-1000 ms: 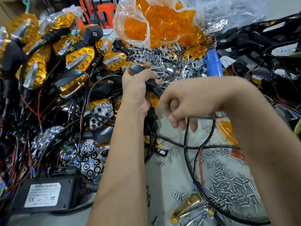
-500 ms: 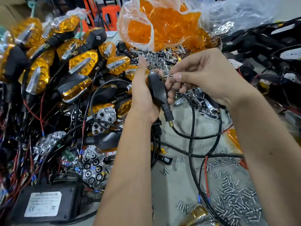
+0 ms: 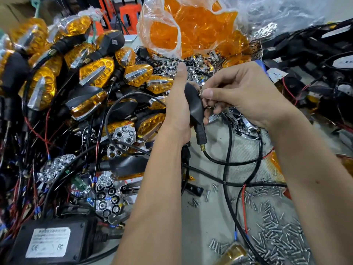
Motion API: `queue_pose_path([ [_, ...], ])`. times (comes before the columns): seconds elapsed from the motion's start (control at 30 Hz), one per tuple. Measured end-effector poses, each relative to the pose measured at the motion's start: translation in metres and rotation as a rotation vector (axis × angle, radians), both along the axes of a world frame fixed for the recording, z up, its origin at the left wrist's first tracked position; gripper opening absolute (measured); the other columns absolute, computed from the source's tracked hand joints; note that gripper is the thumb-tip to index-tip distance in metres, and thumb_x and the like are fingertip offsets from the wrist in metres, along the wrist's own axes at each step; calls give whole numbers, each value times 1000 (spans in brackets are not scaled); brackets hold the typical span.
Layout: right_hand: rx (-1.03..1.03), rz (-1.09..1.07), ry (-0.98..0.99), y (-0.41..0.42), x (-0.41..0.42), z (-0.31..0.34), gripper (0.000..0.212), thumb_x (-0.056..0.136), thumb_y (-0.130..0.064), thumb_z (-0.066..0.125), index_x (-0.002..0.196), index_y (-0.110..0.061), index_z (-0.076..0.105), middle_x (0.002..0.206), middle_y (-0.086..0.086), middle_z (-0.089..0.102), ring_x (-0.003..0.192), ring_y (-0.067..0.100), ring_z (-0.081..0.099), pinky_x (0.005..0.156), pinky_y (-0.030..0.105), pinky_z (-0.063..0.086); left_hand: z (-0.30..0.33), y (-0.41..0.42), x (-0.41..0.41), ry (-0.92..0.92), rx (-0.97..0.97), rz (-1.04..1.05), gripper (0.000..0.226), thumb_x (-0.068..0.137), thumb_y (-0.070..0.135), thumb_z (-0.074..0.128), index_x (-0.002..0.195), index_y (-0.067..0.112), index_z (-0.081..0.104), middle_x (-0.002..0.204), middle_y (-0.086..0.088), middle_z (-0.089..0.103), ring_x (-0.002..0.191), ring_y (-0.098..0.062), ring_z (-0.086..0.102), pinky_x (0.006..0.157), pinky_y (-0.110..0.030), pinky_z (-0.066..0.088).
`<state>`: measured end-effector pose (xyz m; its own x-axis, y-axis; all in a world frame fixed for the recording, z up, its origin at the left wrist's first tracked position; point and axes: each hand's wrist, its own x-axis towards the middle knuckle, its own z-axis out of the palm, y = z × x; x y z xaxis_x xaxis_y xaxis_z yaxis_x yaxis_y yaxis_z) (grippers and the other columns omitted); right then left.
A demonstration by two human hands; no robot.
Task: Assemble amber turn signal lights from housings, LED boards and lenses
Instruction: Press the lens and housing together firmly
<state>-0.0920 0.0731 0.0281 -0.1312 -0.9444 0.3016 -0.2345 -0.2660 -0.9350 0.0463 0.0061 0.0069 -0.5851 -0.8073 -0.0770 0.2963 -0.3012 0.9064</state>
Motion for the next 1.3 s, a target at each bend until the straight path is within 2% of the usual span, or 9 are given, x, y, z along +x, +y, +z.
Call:
queue_pose_path([
  [0.4,74,-38,-88,-1,3,-1,9,82,-4,83,79,0,76,69,15,72,52,22,69,49,20,53,-3,0,-2,-38,-56,-5,68,93,76,42,64,16,52,59,-12,54,46,-26,49,42,-28,42],
  [0.53,178,-14,-136,1,2,0,15,75,-19,87,76,-12,74,70,13,72,54,21,70,40,19,39,-1,3,-1,-29,-66,-41,69,98,72,38,58,19,56,55,-7,52,40,-24,49,40,-26,42],
  [0.63,289,55,-198,3,-2,-1,26,72,-26,85,78,-12,65,70,10,70,53,20,69,36,16,27,0,6,0,-2,-63,-116,66,101,71,33,69,15,50,54,-7,48,38,-21,47,40,-25,40],
  [0.77,317,70,-273,4,-1,-2,26,73,-22,82,78,-11,59,66,7,67,50,18,66,33,13,28,1,9,1,-8,-54,-168,66,101,73,29,76,14,47,58,-8,45,40,-21,46,40,-24,39],
  [0.87,284,36,-298,6,1,2,22,79,-31,79,81,-14,64,70,10,65,56,26,64,37,15,30,3,8,0,46,-9,-205,73,99,77,25,87,10,50,60,-7,47,42,-20,46,40,-23,37],
  [0.97,281,-5,-307,7,0,5,25,87,-42,71,79,-18,68,79,15,60,77,35,47,42,17,31,2,6,-1,107,57,-224,78,96,82,22,109,10,49,61,-6,48,43,-18,45,40,-20,35],
  [1.07,266,-28,-276,6,-1,4,24,90,-41,69,83,-18,66,78,12,65,88,39,44,43,17,32,-1,3,-1,151,94,-236,82,95,83,21,96,7,54,61,-5,50,43,-18,45,39,-20,35],
  [1.2,265,-23,-198,6,0,3,25,86,-48,73,88,-22,70,85,6,72,82,31,55,46,18,37,-1,1,-3,170,196,-103,77,93,83,34,85,10,58,63,-6,53,46,-19,48,41,-22,40],
  [1.3,332,-51,-45,3,3,2,54,74,-54,82,106,-14,66,85,5,75,70,14,61,51,24,49,-2,-3,-3,122,165,102,57,89,64,64,76,10,72,64,-3,61,58,-21,59,61,-32,55],
])
